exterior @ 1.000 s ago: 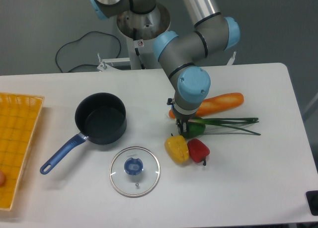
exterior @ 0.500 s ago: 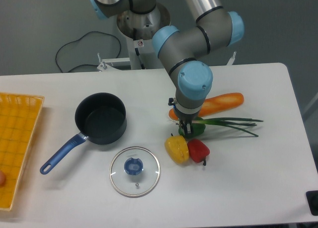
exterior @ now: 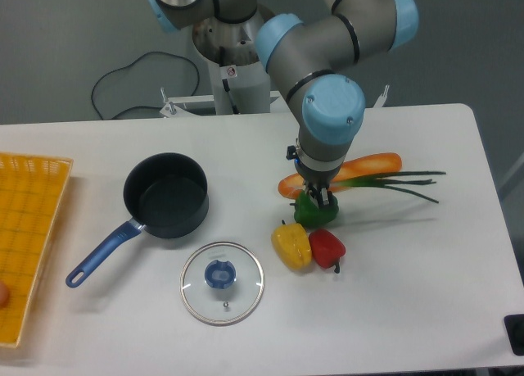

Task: Pick up the green onion
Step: 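Lift the grasped green onions up off the peppers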

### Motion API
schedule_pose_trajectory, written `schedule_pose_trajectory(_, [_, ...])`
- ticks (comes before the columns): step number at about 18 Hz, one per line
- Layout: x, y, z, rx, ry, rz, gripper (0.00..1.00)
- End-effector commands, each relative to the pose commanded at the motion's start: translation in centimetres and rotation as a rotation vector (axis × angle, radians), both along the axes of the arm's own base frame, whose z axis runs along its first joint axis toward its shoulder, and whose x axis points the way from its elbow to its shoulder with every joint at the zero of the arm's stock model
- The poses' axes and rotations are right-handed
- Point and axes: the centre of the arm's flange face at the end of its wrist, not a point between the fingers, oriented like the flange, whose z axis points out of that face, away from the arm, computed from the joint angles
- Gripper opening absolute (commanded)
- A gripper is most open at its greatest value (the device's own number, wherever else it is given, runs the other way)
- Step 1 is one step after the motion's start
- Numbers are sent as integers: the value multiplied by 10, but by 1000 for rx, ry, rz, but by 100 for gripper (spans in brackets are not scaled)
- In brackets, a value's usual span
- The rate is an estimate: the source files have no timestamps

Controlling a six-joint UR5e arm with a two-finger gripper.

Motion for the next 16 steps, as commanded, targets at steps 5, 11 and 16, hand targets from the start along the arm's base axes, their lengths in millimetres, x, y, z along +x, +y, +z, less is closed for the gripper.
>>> schedule_pose_trajectory(5, [22,19,11,52,-15,100,17])
schedule_pose_trajectory(11, [26,25,13,85,-36,148,17])
schedule_pose_trajectory(16, [30,27,13,85,-38,146,17])
